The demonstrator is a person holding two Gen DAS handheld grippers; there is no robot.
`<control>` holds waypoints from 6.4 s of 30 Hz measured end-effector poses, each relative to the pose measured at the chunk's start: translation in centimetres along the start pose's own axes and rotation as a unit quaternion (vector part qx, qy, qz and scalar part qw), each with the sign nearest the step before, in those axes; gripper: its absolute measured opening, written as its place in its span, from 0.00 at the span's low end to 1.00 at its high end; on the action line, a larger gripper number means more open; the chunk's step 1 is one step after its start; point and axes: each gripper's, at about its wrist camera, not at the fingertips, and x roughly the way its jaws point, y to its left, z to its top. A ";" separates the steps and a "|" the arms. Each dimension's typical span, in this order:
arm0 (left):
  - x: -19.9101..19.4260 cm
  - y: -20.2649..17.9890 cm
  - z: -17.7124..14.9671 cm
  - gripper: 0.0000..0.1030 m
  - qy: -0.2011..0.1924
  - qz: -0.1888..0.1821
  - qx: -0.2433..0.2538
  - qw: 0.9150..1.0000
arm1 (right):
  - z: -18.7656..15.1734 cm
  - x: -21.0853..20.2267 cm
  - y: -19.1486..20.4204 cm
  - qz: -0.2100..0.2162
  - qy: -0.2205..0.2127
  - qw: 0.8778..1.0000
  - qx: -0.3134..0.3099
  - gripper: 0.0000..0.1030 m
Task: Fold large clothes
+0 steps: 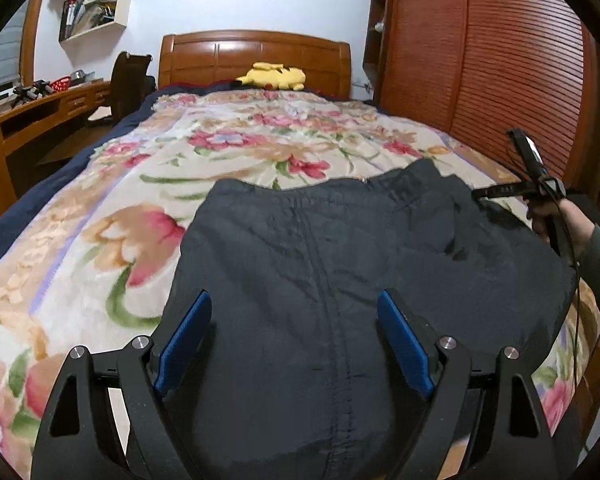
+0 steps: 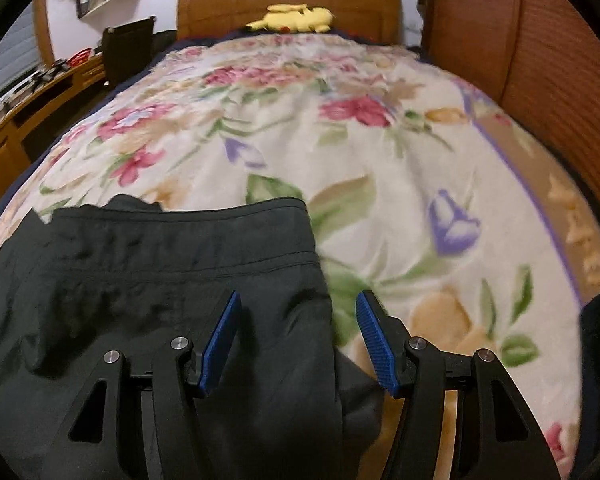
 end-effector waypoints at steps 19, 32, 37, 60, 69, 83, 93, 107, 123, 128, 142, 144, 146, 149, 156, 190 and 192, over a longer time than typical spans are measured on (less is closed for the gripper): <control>1.7 0.0 -0.8 0.83 0.031 0.009 0.004 0.999 | 3.2 2.0 0.4 -0.106 -0.028 0.994 -0.013 0.05; 1.4 -0.2 -0.8 0.83 0.026 0.014 0.007 1.000 | 2.3 -1.9 10.3 0.015 -0.038 0.993 -0.110 0.55; 1.3 -0.2 -0.9 0.83 0.025 0.013 0.007 1.000 | 0.5 -1.2 16.4 0.085 0.004 0.982 -0.166 0.55; 1.1 -0.7 -0.8 0.83 0.024 0.020 0.015 0.999 | 1.6 8.4 23.3 0.011 0.007 0.977 -0.214 0.00; 1.2 -0.7 -0.7 0.83 0.024 0.019 0.017 0.999 | 1.8 4.1 21.4 0.042 -0.043 0.985 -0.161 0.02; 1.2 -0.6 -0.8 0.83 0.025 0.017 0.013 0.999 | -5.8 -3.8 19.3 0.100 -0.035 0.978 -0.177 0.55; 1.3 -0.4 -0.9 0.83 0.027 0.022 0.011 0.999 | -9.4 -1.0 18.3 0.107 0.016 0.981 -0.162 0.55; -0.4 0.0 -1.6 0.83 0.014 0.029 0.022 0.999 | -10.7 -4.3 17.3 0.077 -0.032 0.989 -0.121 0.55; -3.8 2.5 -4.3 0.83 0.013 0.031 -0.007 0.999 | -16.8 -10.3 15.3 0.036 -0.075 0.990 -0.118 0.55; -3.8 3.7 -5.3 0.83 0.029 0.031 -0.035 0.998 | -17.6 -8.9 14.8 0.049 -0.064 0.992 -0.099 0.55; -3.2 4.9 -6.3 0.83 0.064 0.043 -0.079 0.994 | -19.2 -8.6 16.1 0.023 -0.100 0.988 -0.116 0.55; -3.2 5.1 -6.1 0.83 0.070 0.042 -0.088 0.993 | -19.2 -8.6 15.7 0.027 -0.097 0.988 -0.115 0.55; -3.2 5.0 -6.0 0.83 0.074 0.045 -0.089 0.992 | -19.2 -8.7 15.6 0.030 -0.097 0.989 -0.112 0.55; -3.2 4.8 -6.2 0.83 0.078 0.050 -0.084 0.992 | -19.2 -8.8 15.5 0.032 -0.097 0.989 -0.110 0.55; -3.4 5.1 -6.0 0.75 0.079 0.043 -0.096 0.991 | -19.3 -8.7 15.1 0.034 -0.107 0.988 -0.110 0.56; -7.6 -6.1 5.1 0.10 0.010 0.031 -0.003 0.999 | -17.8 -11.9 14.0 0.082 -0.087 0.991 -0.059 0.60; -7.8 -8.0 6.1 0.10 0.004 0.029 0.018 0.999 | -17.6 -12.6 13.7 0.089 -0.094 0.990 -0.050 0.60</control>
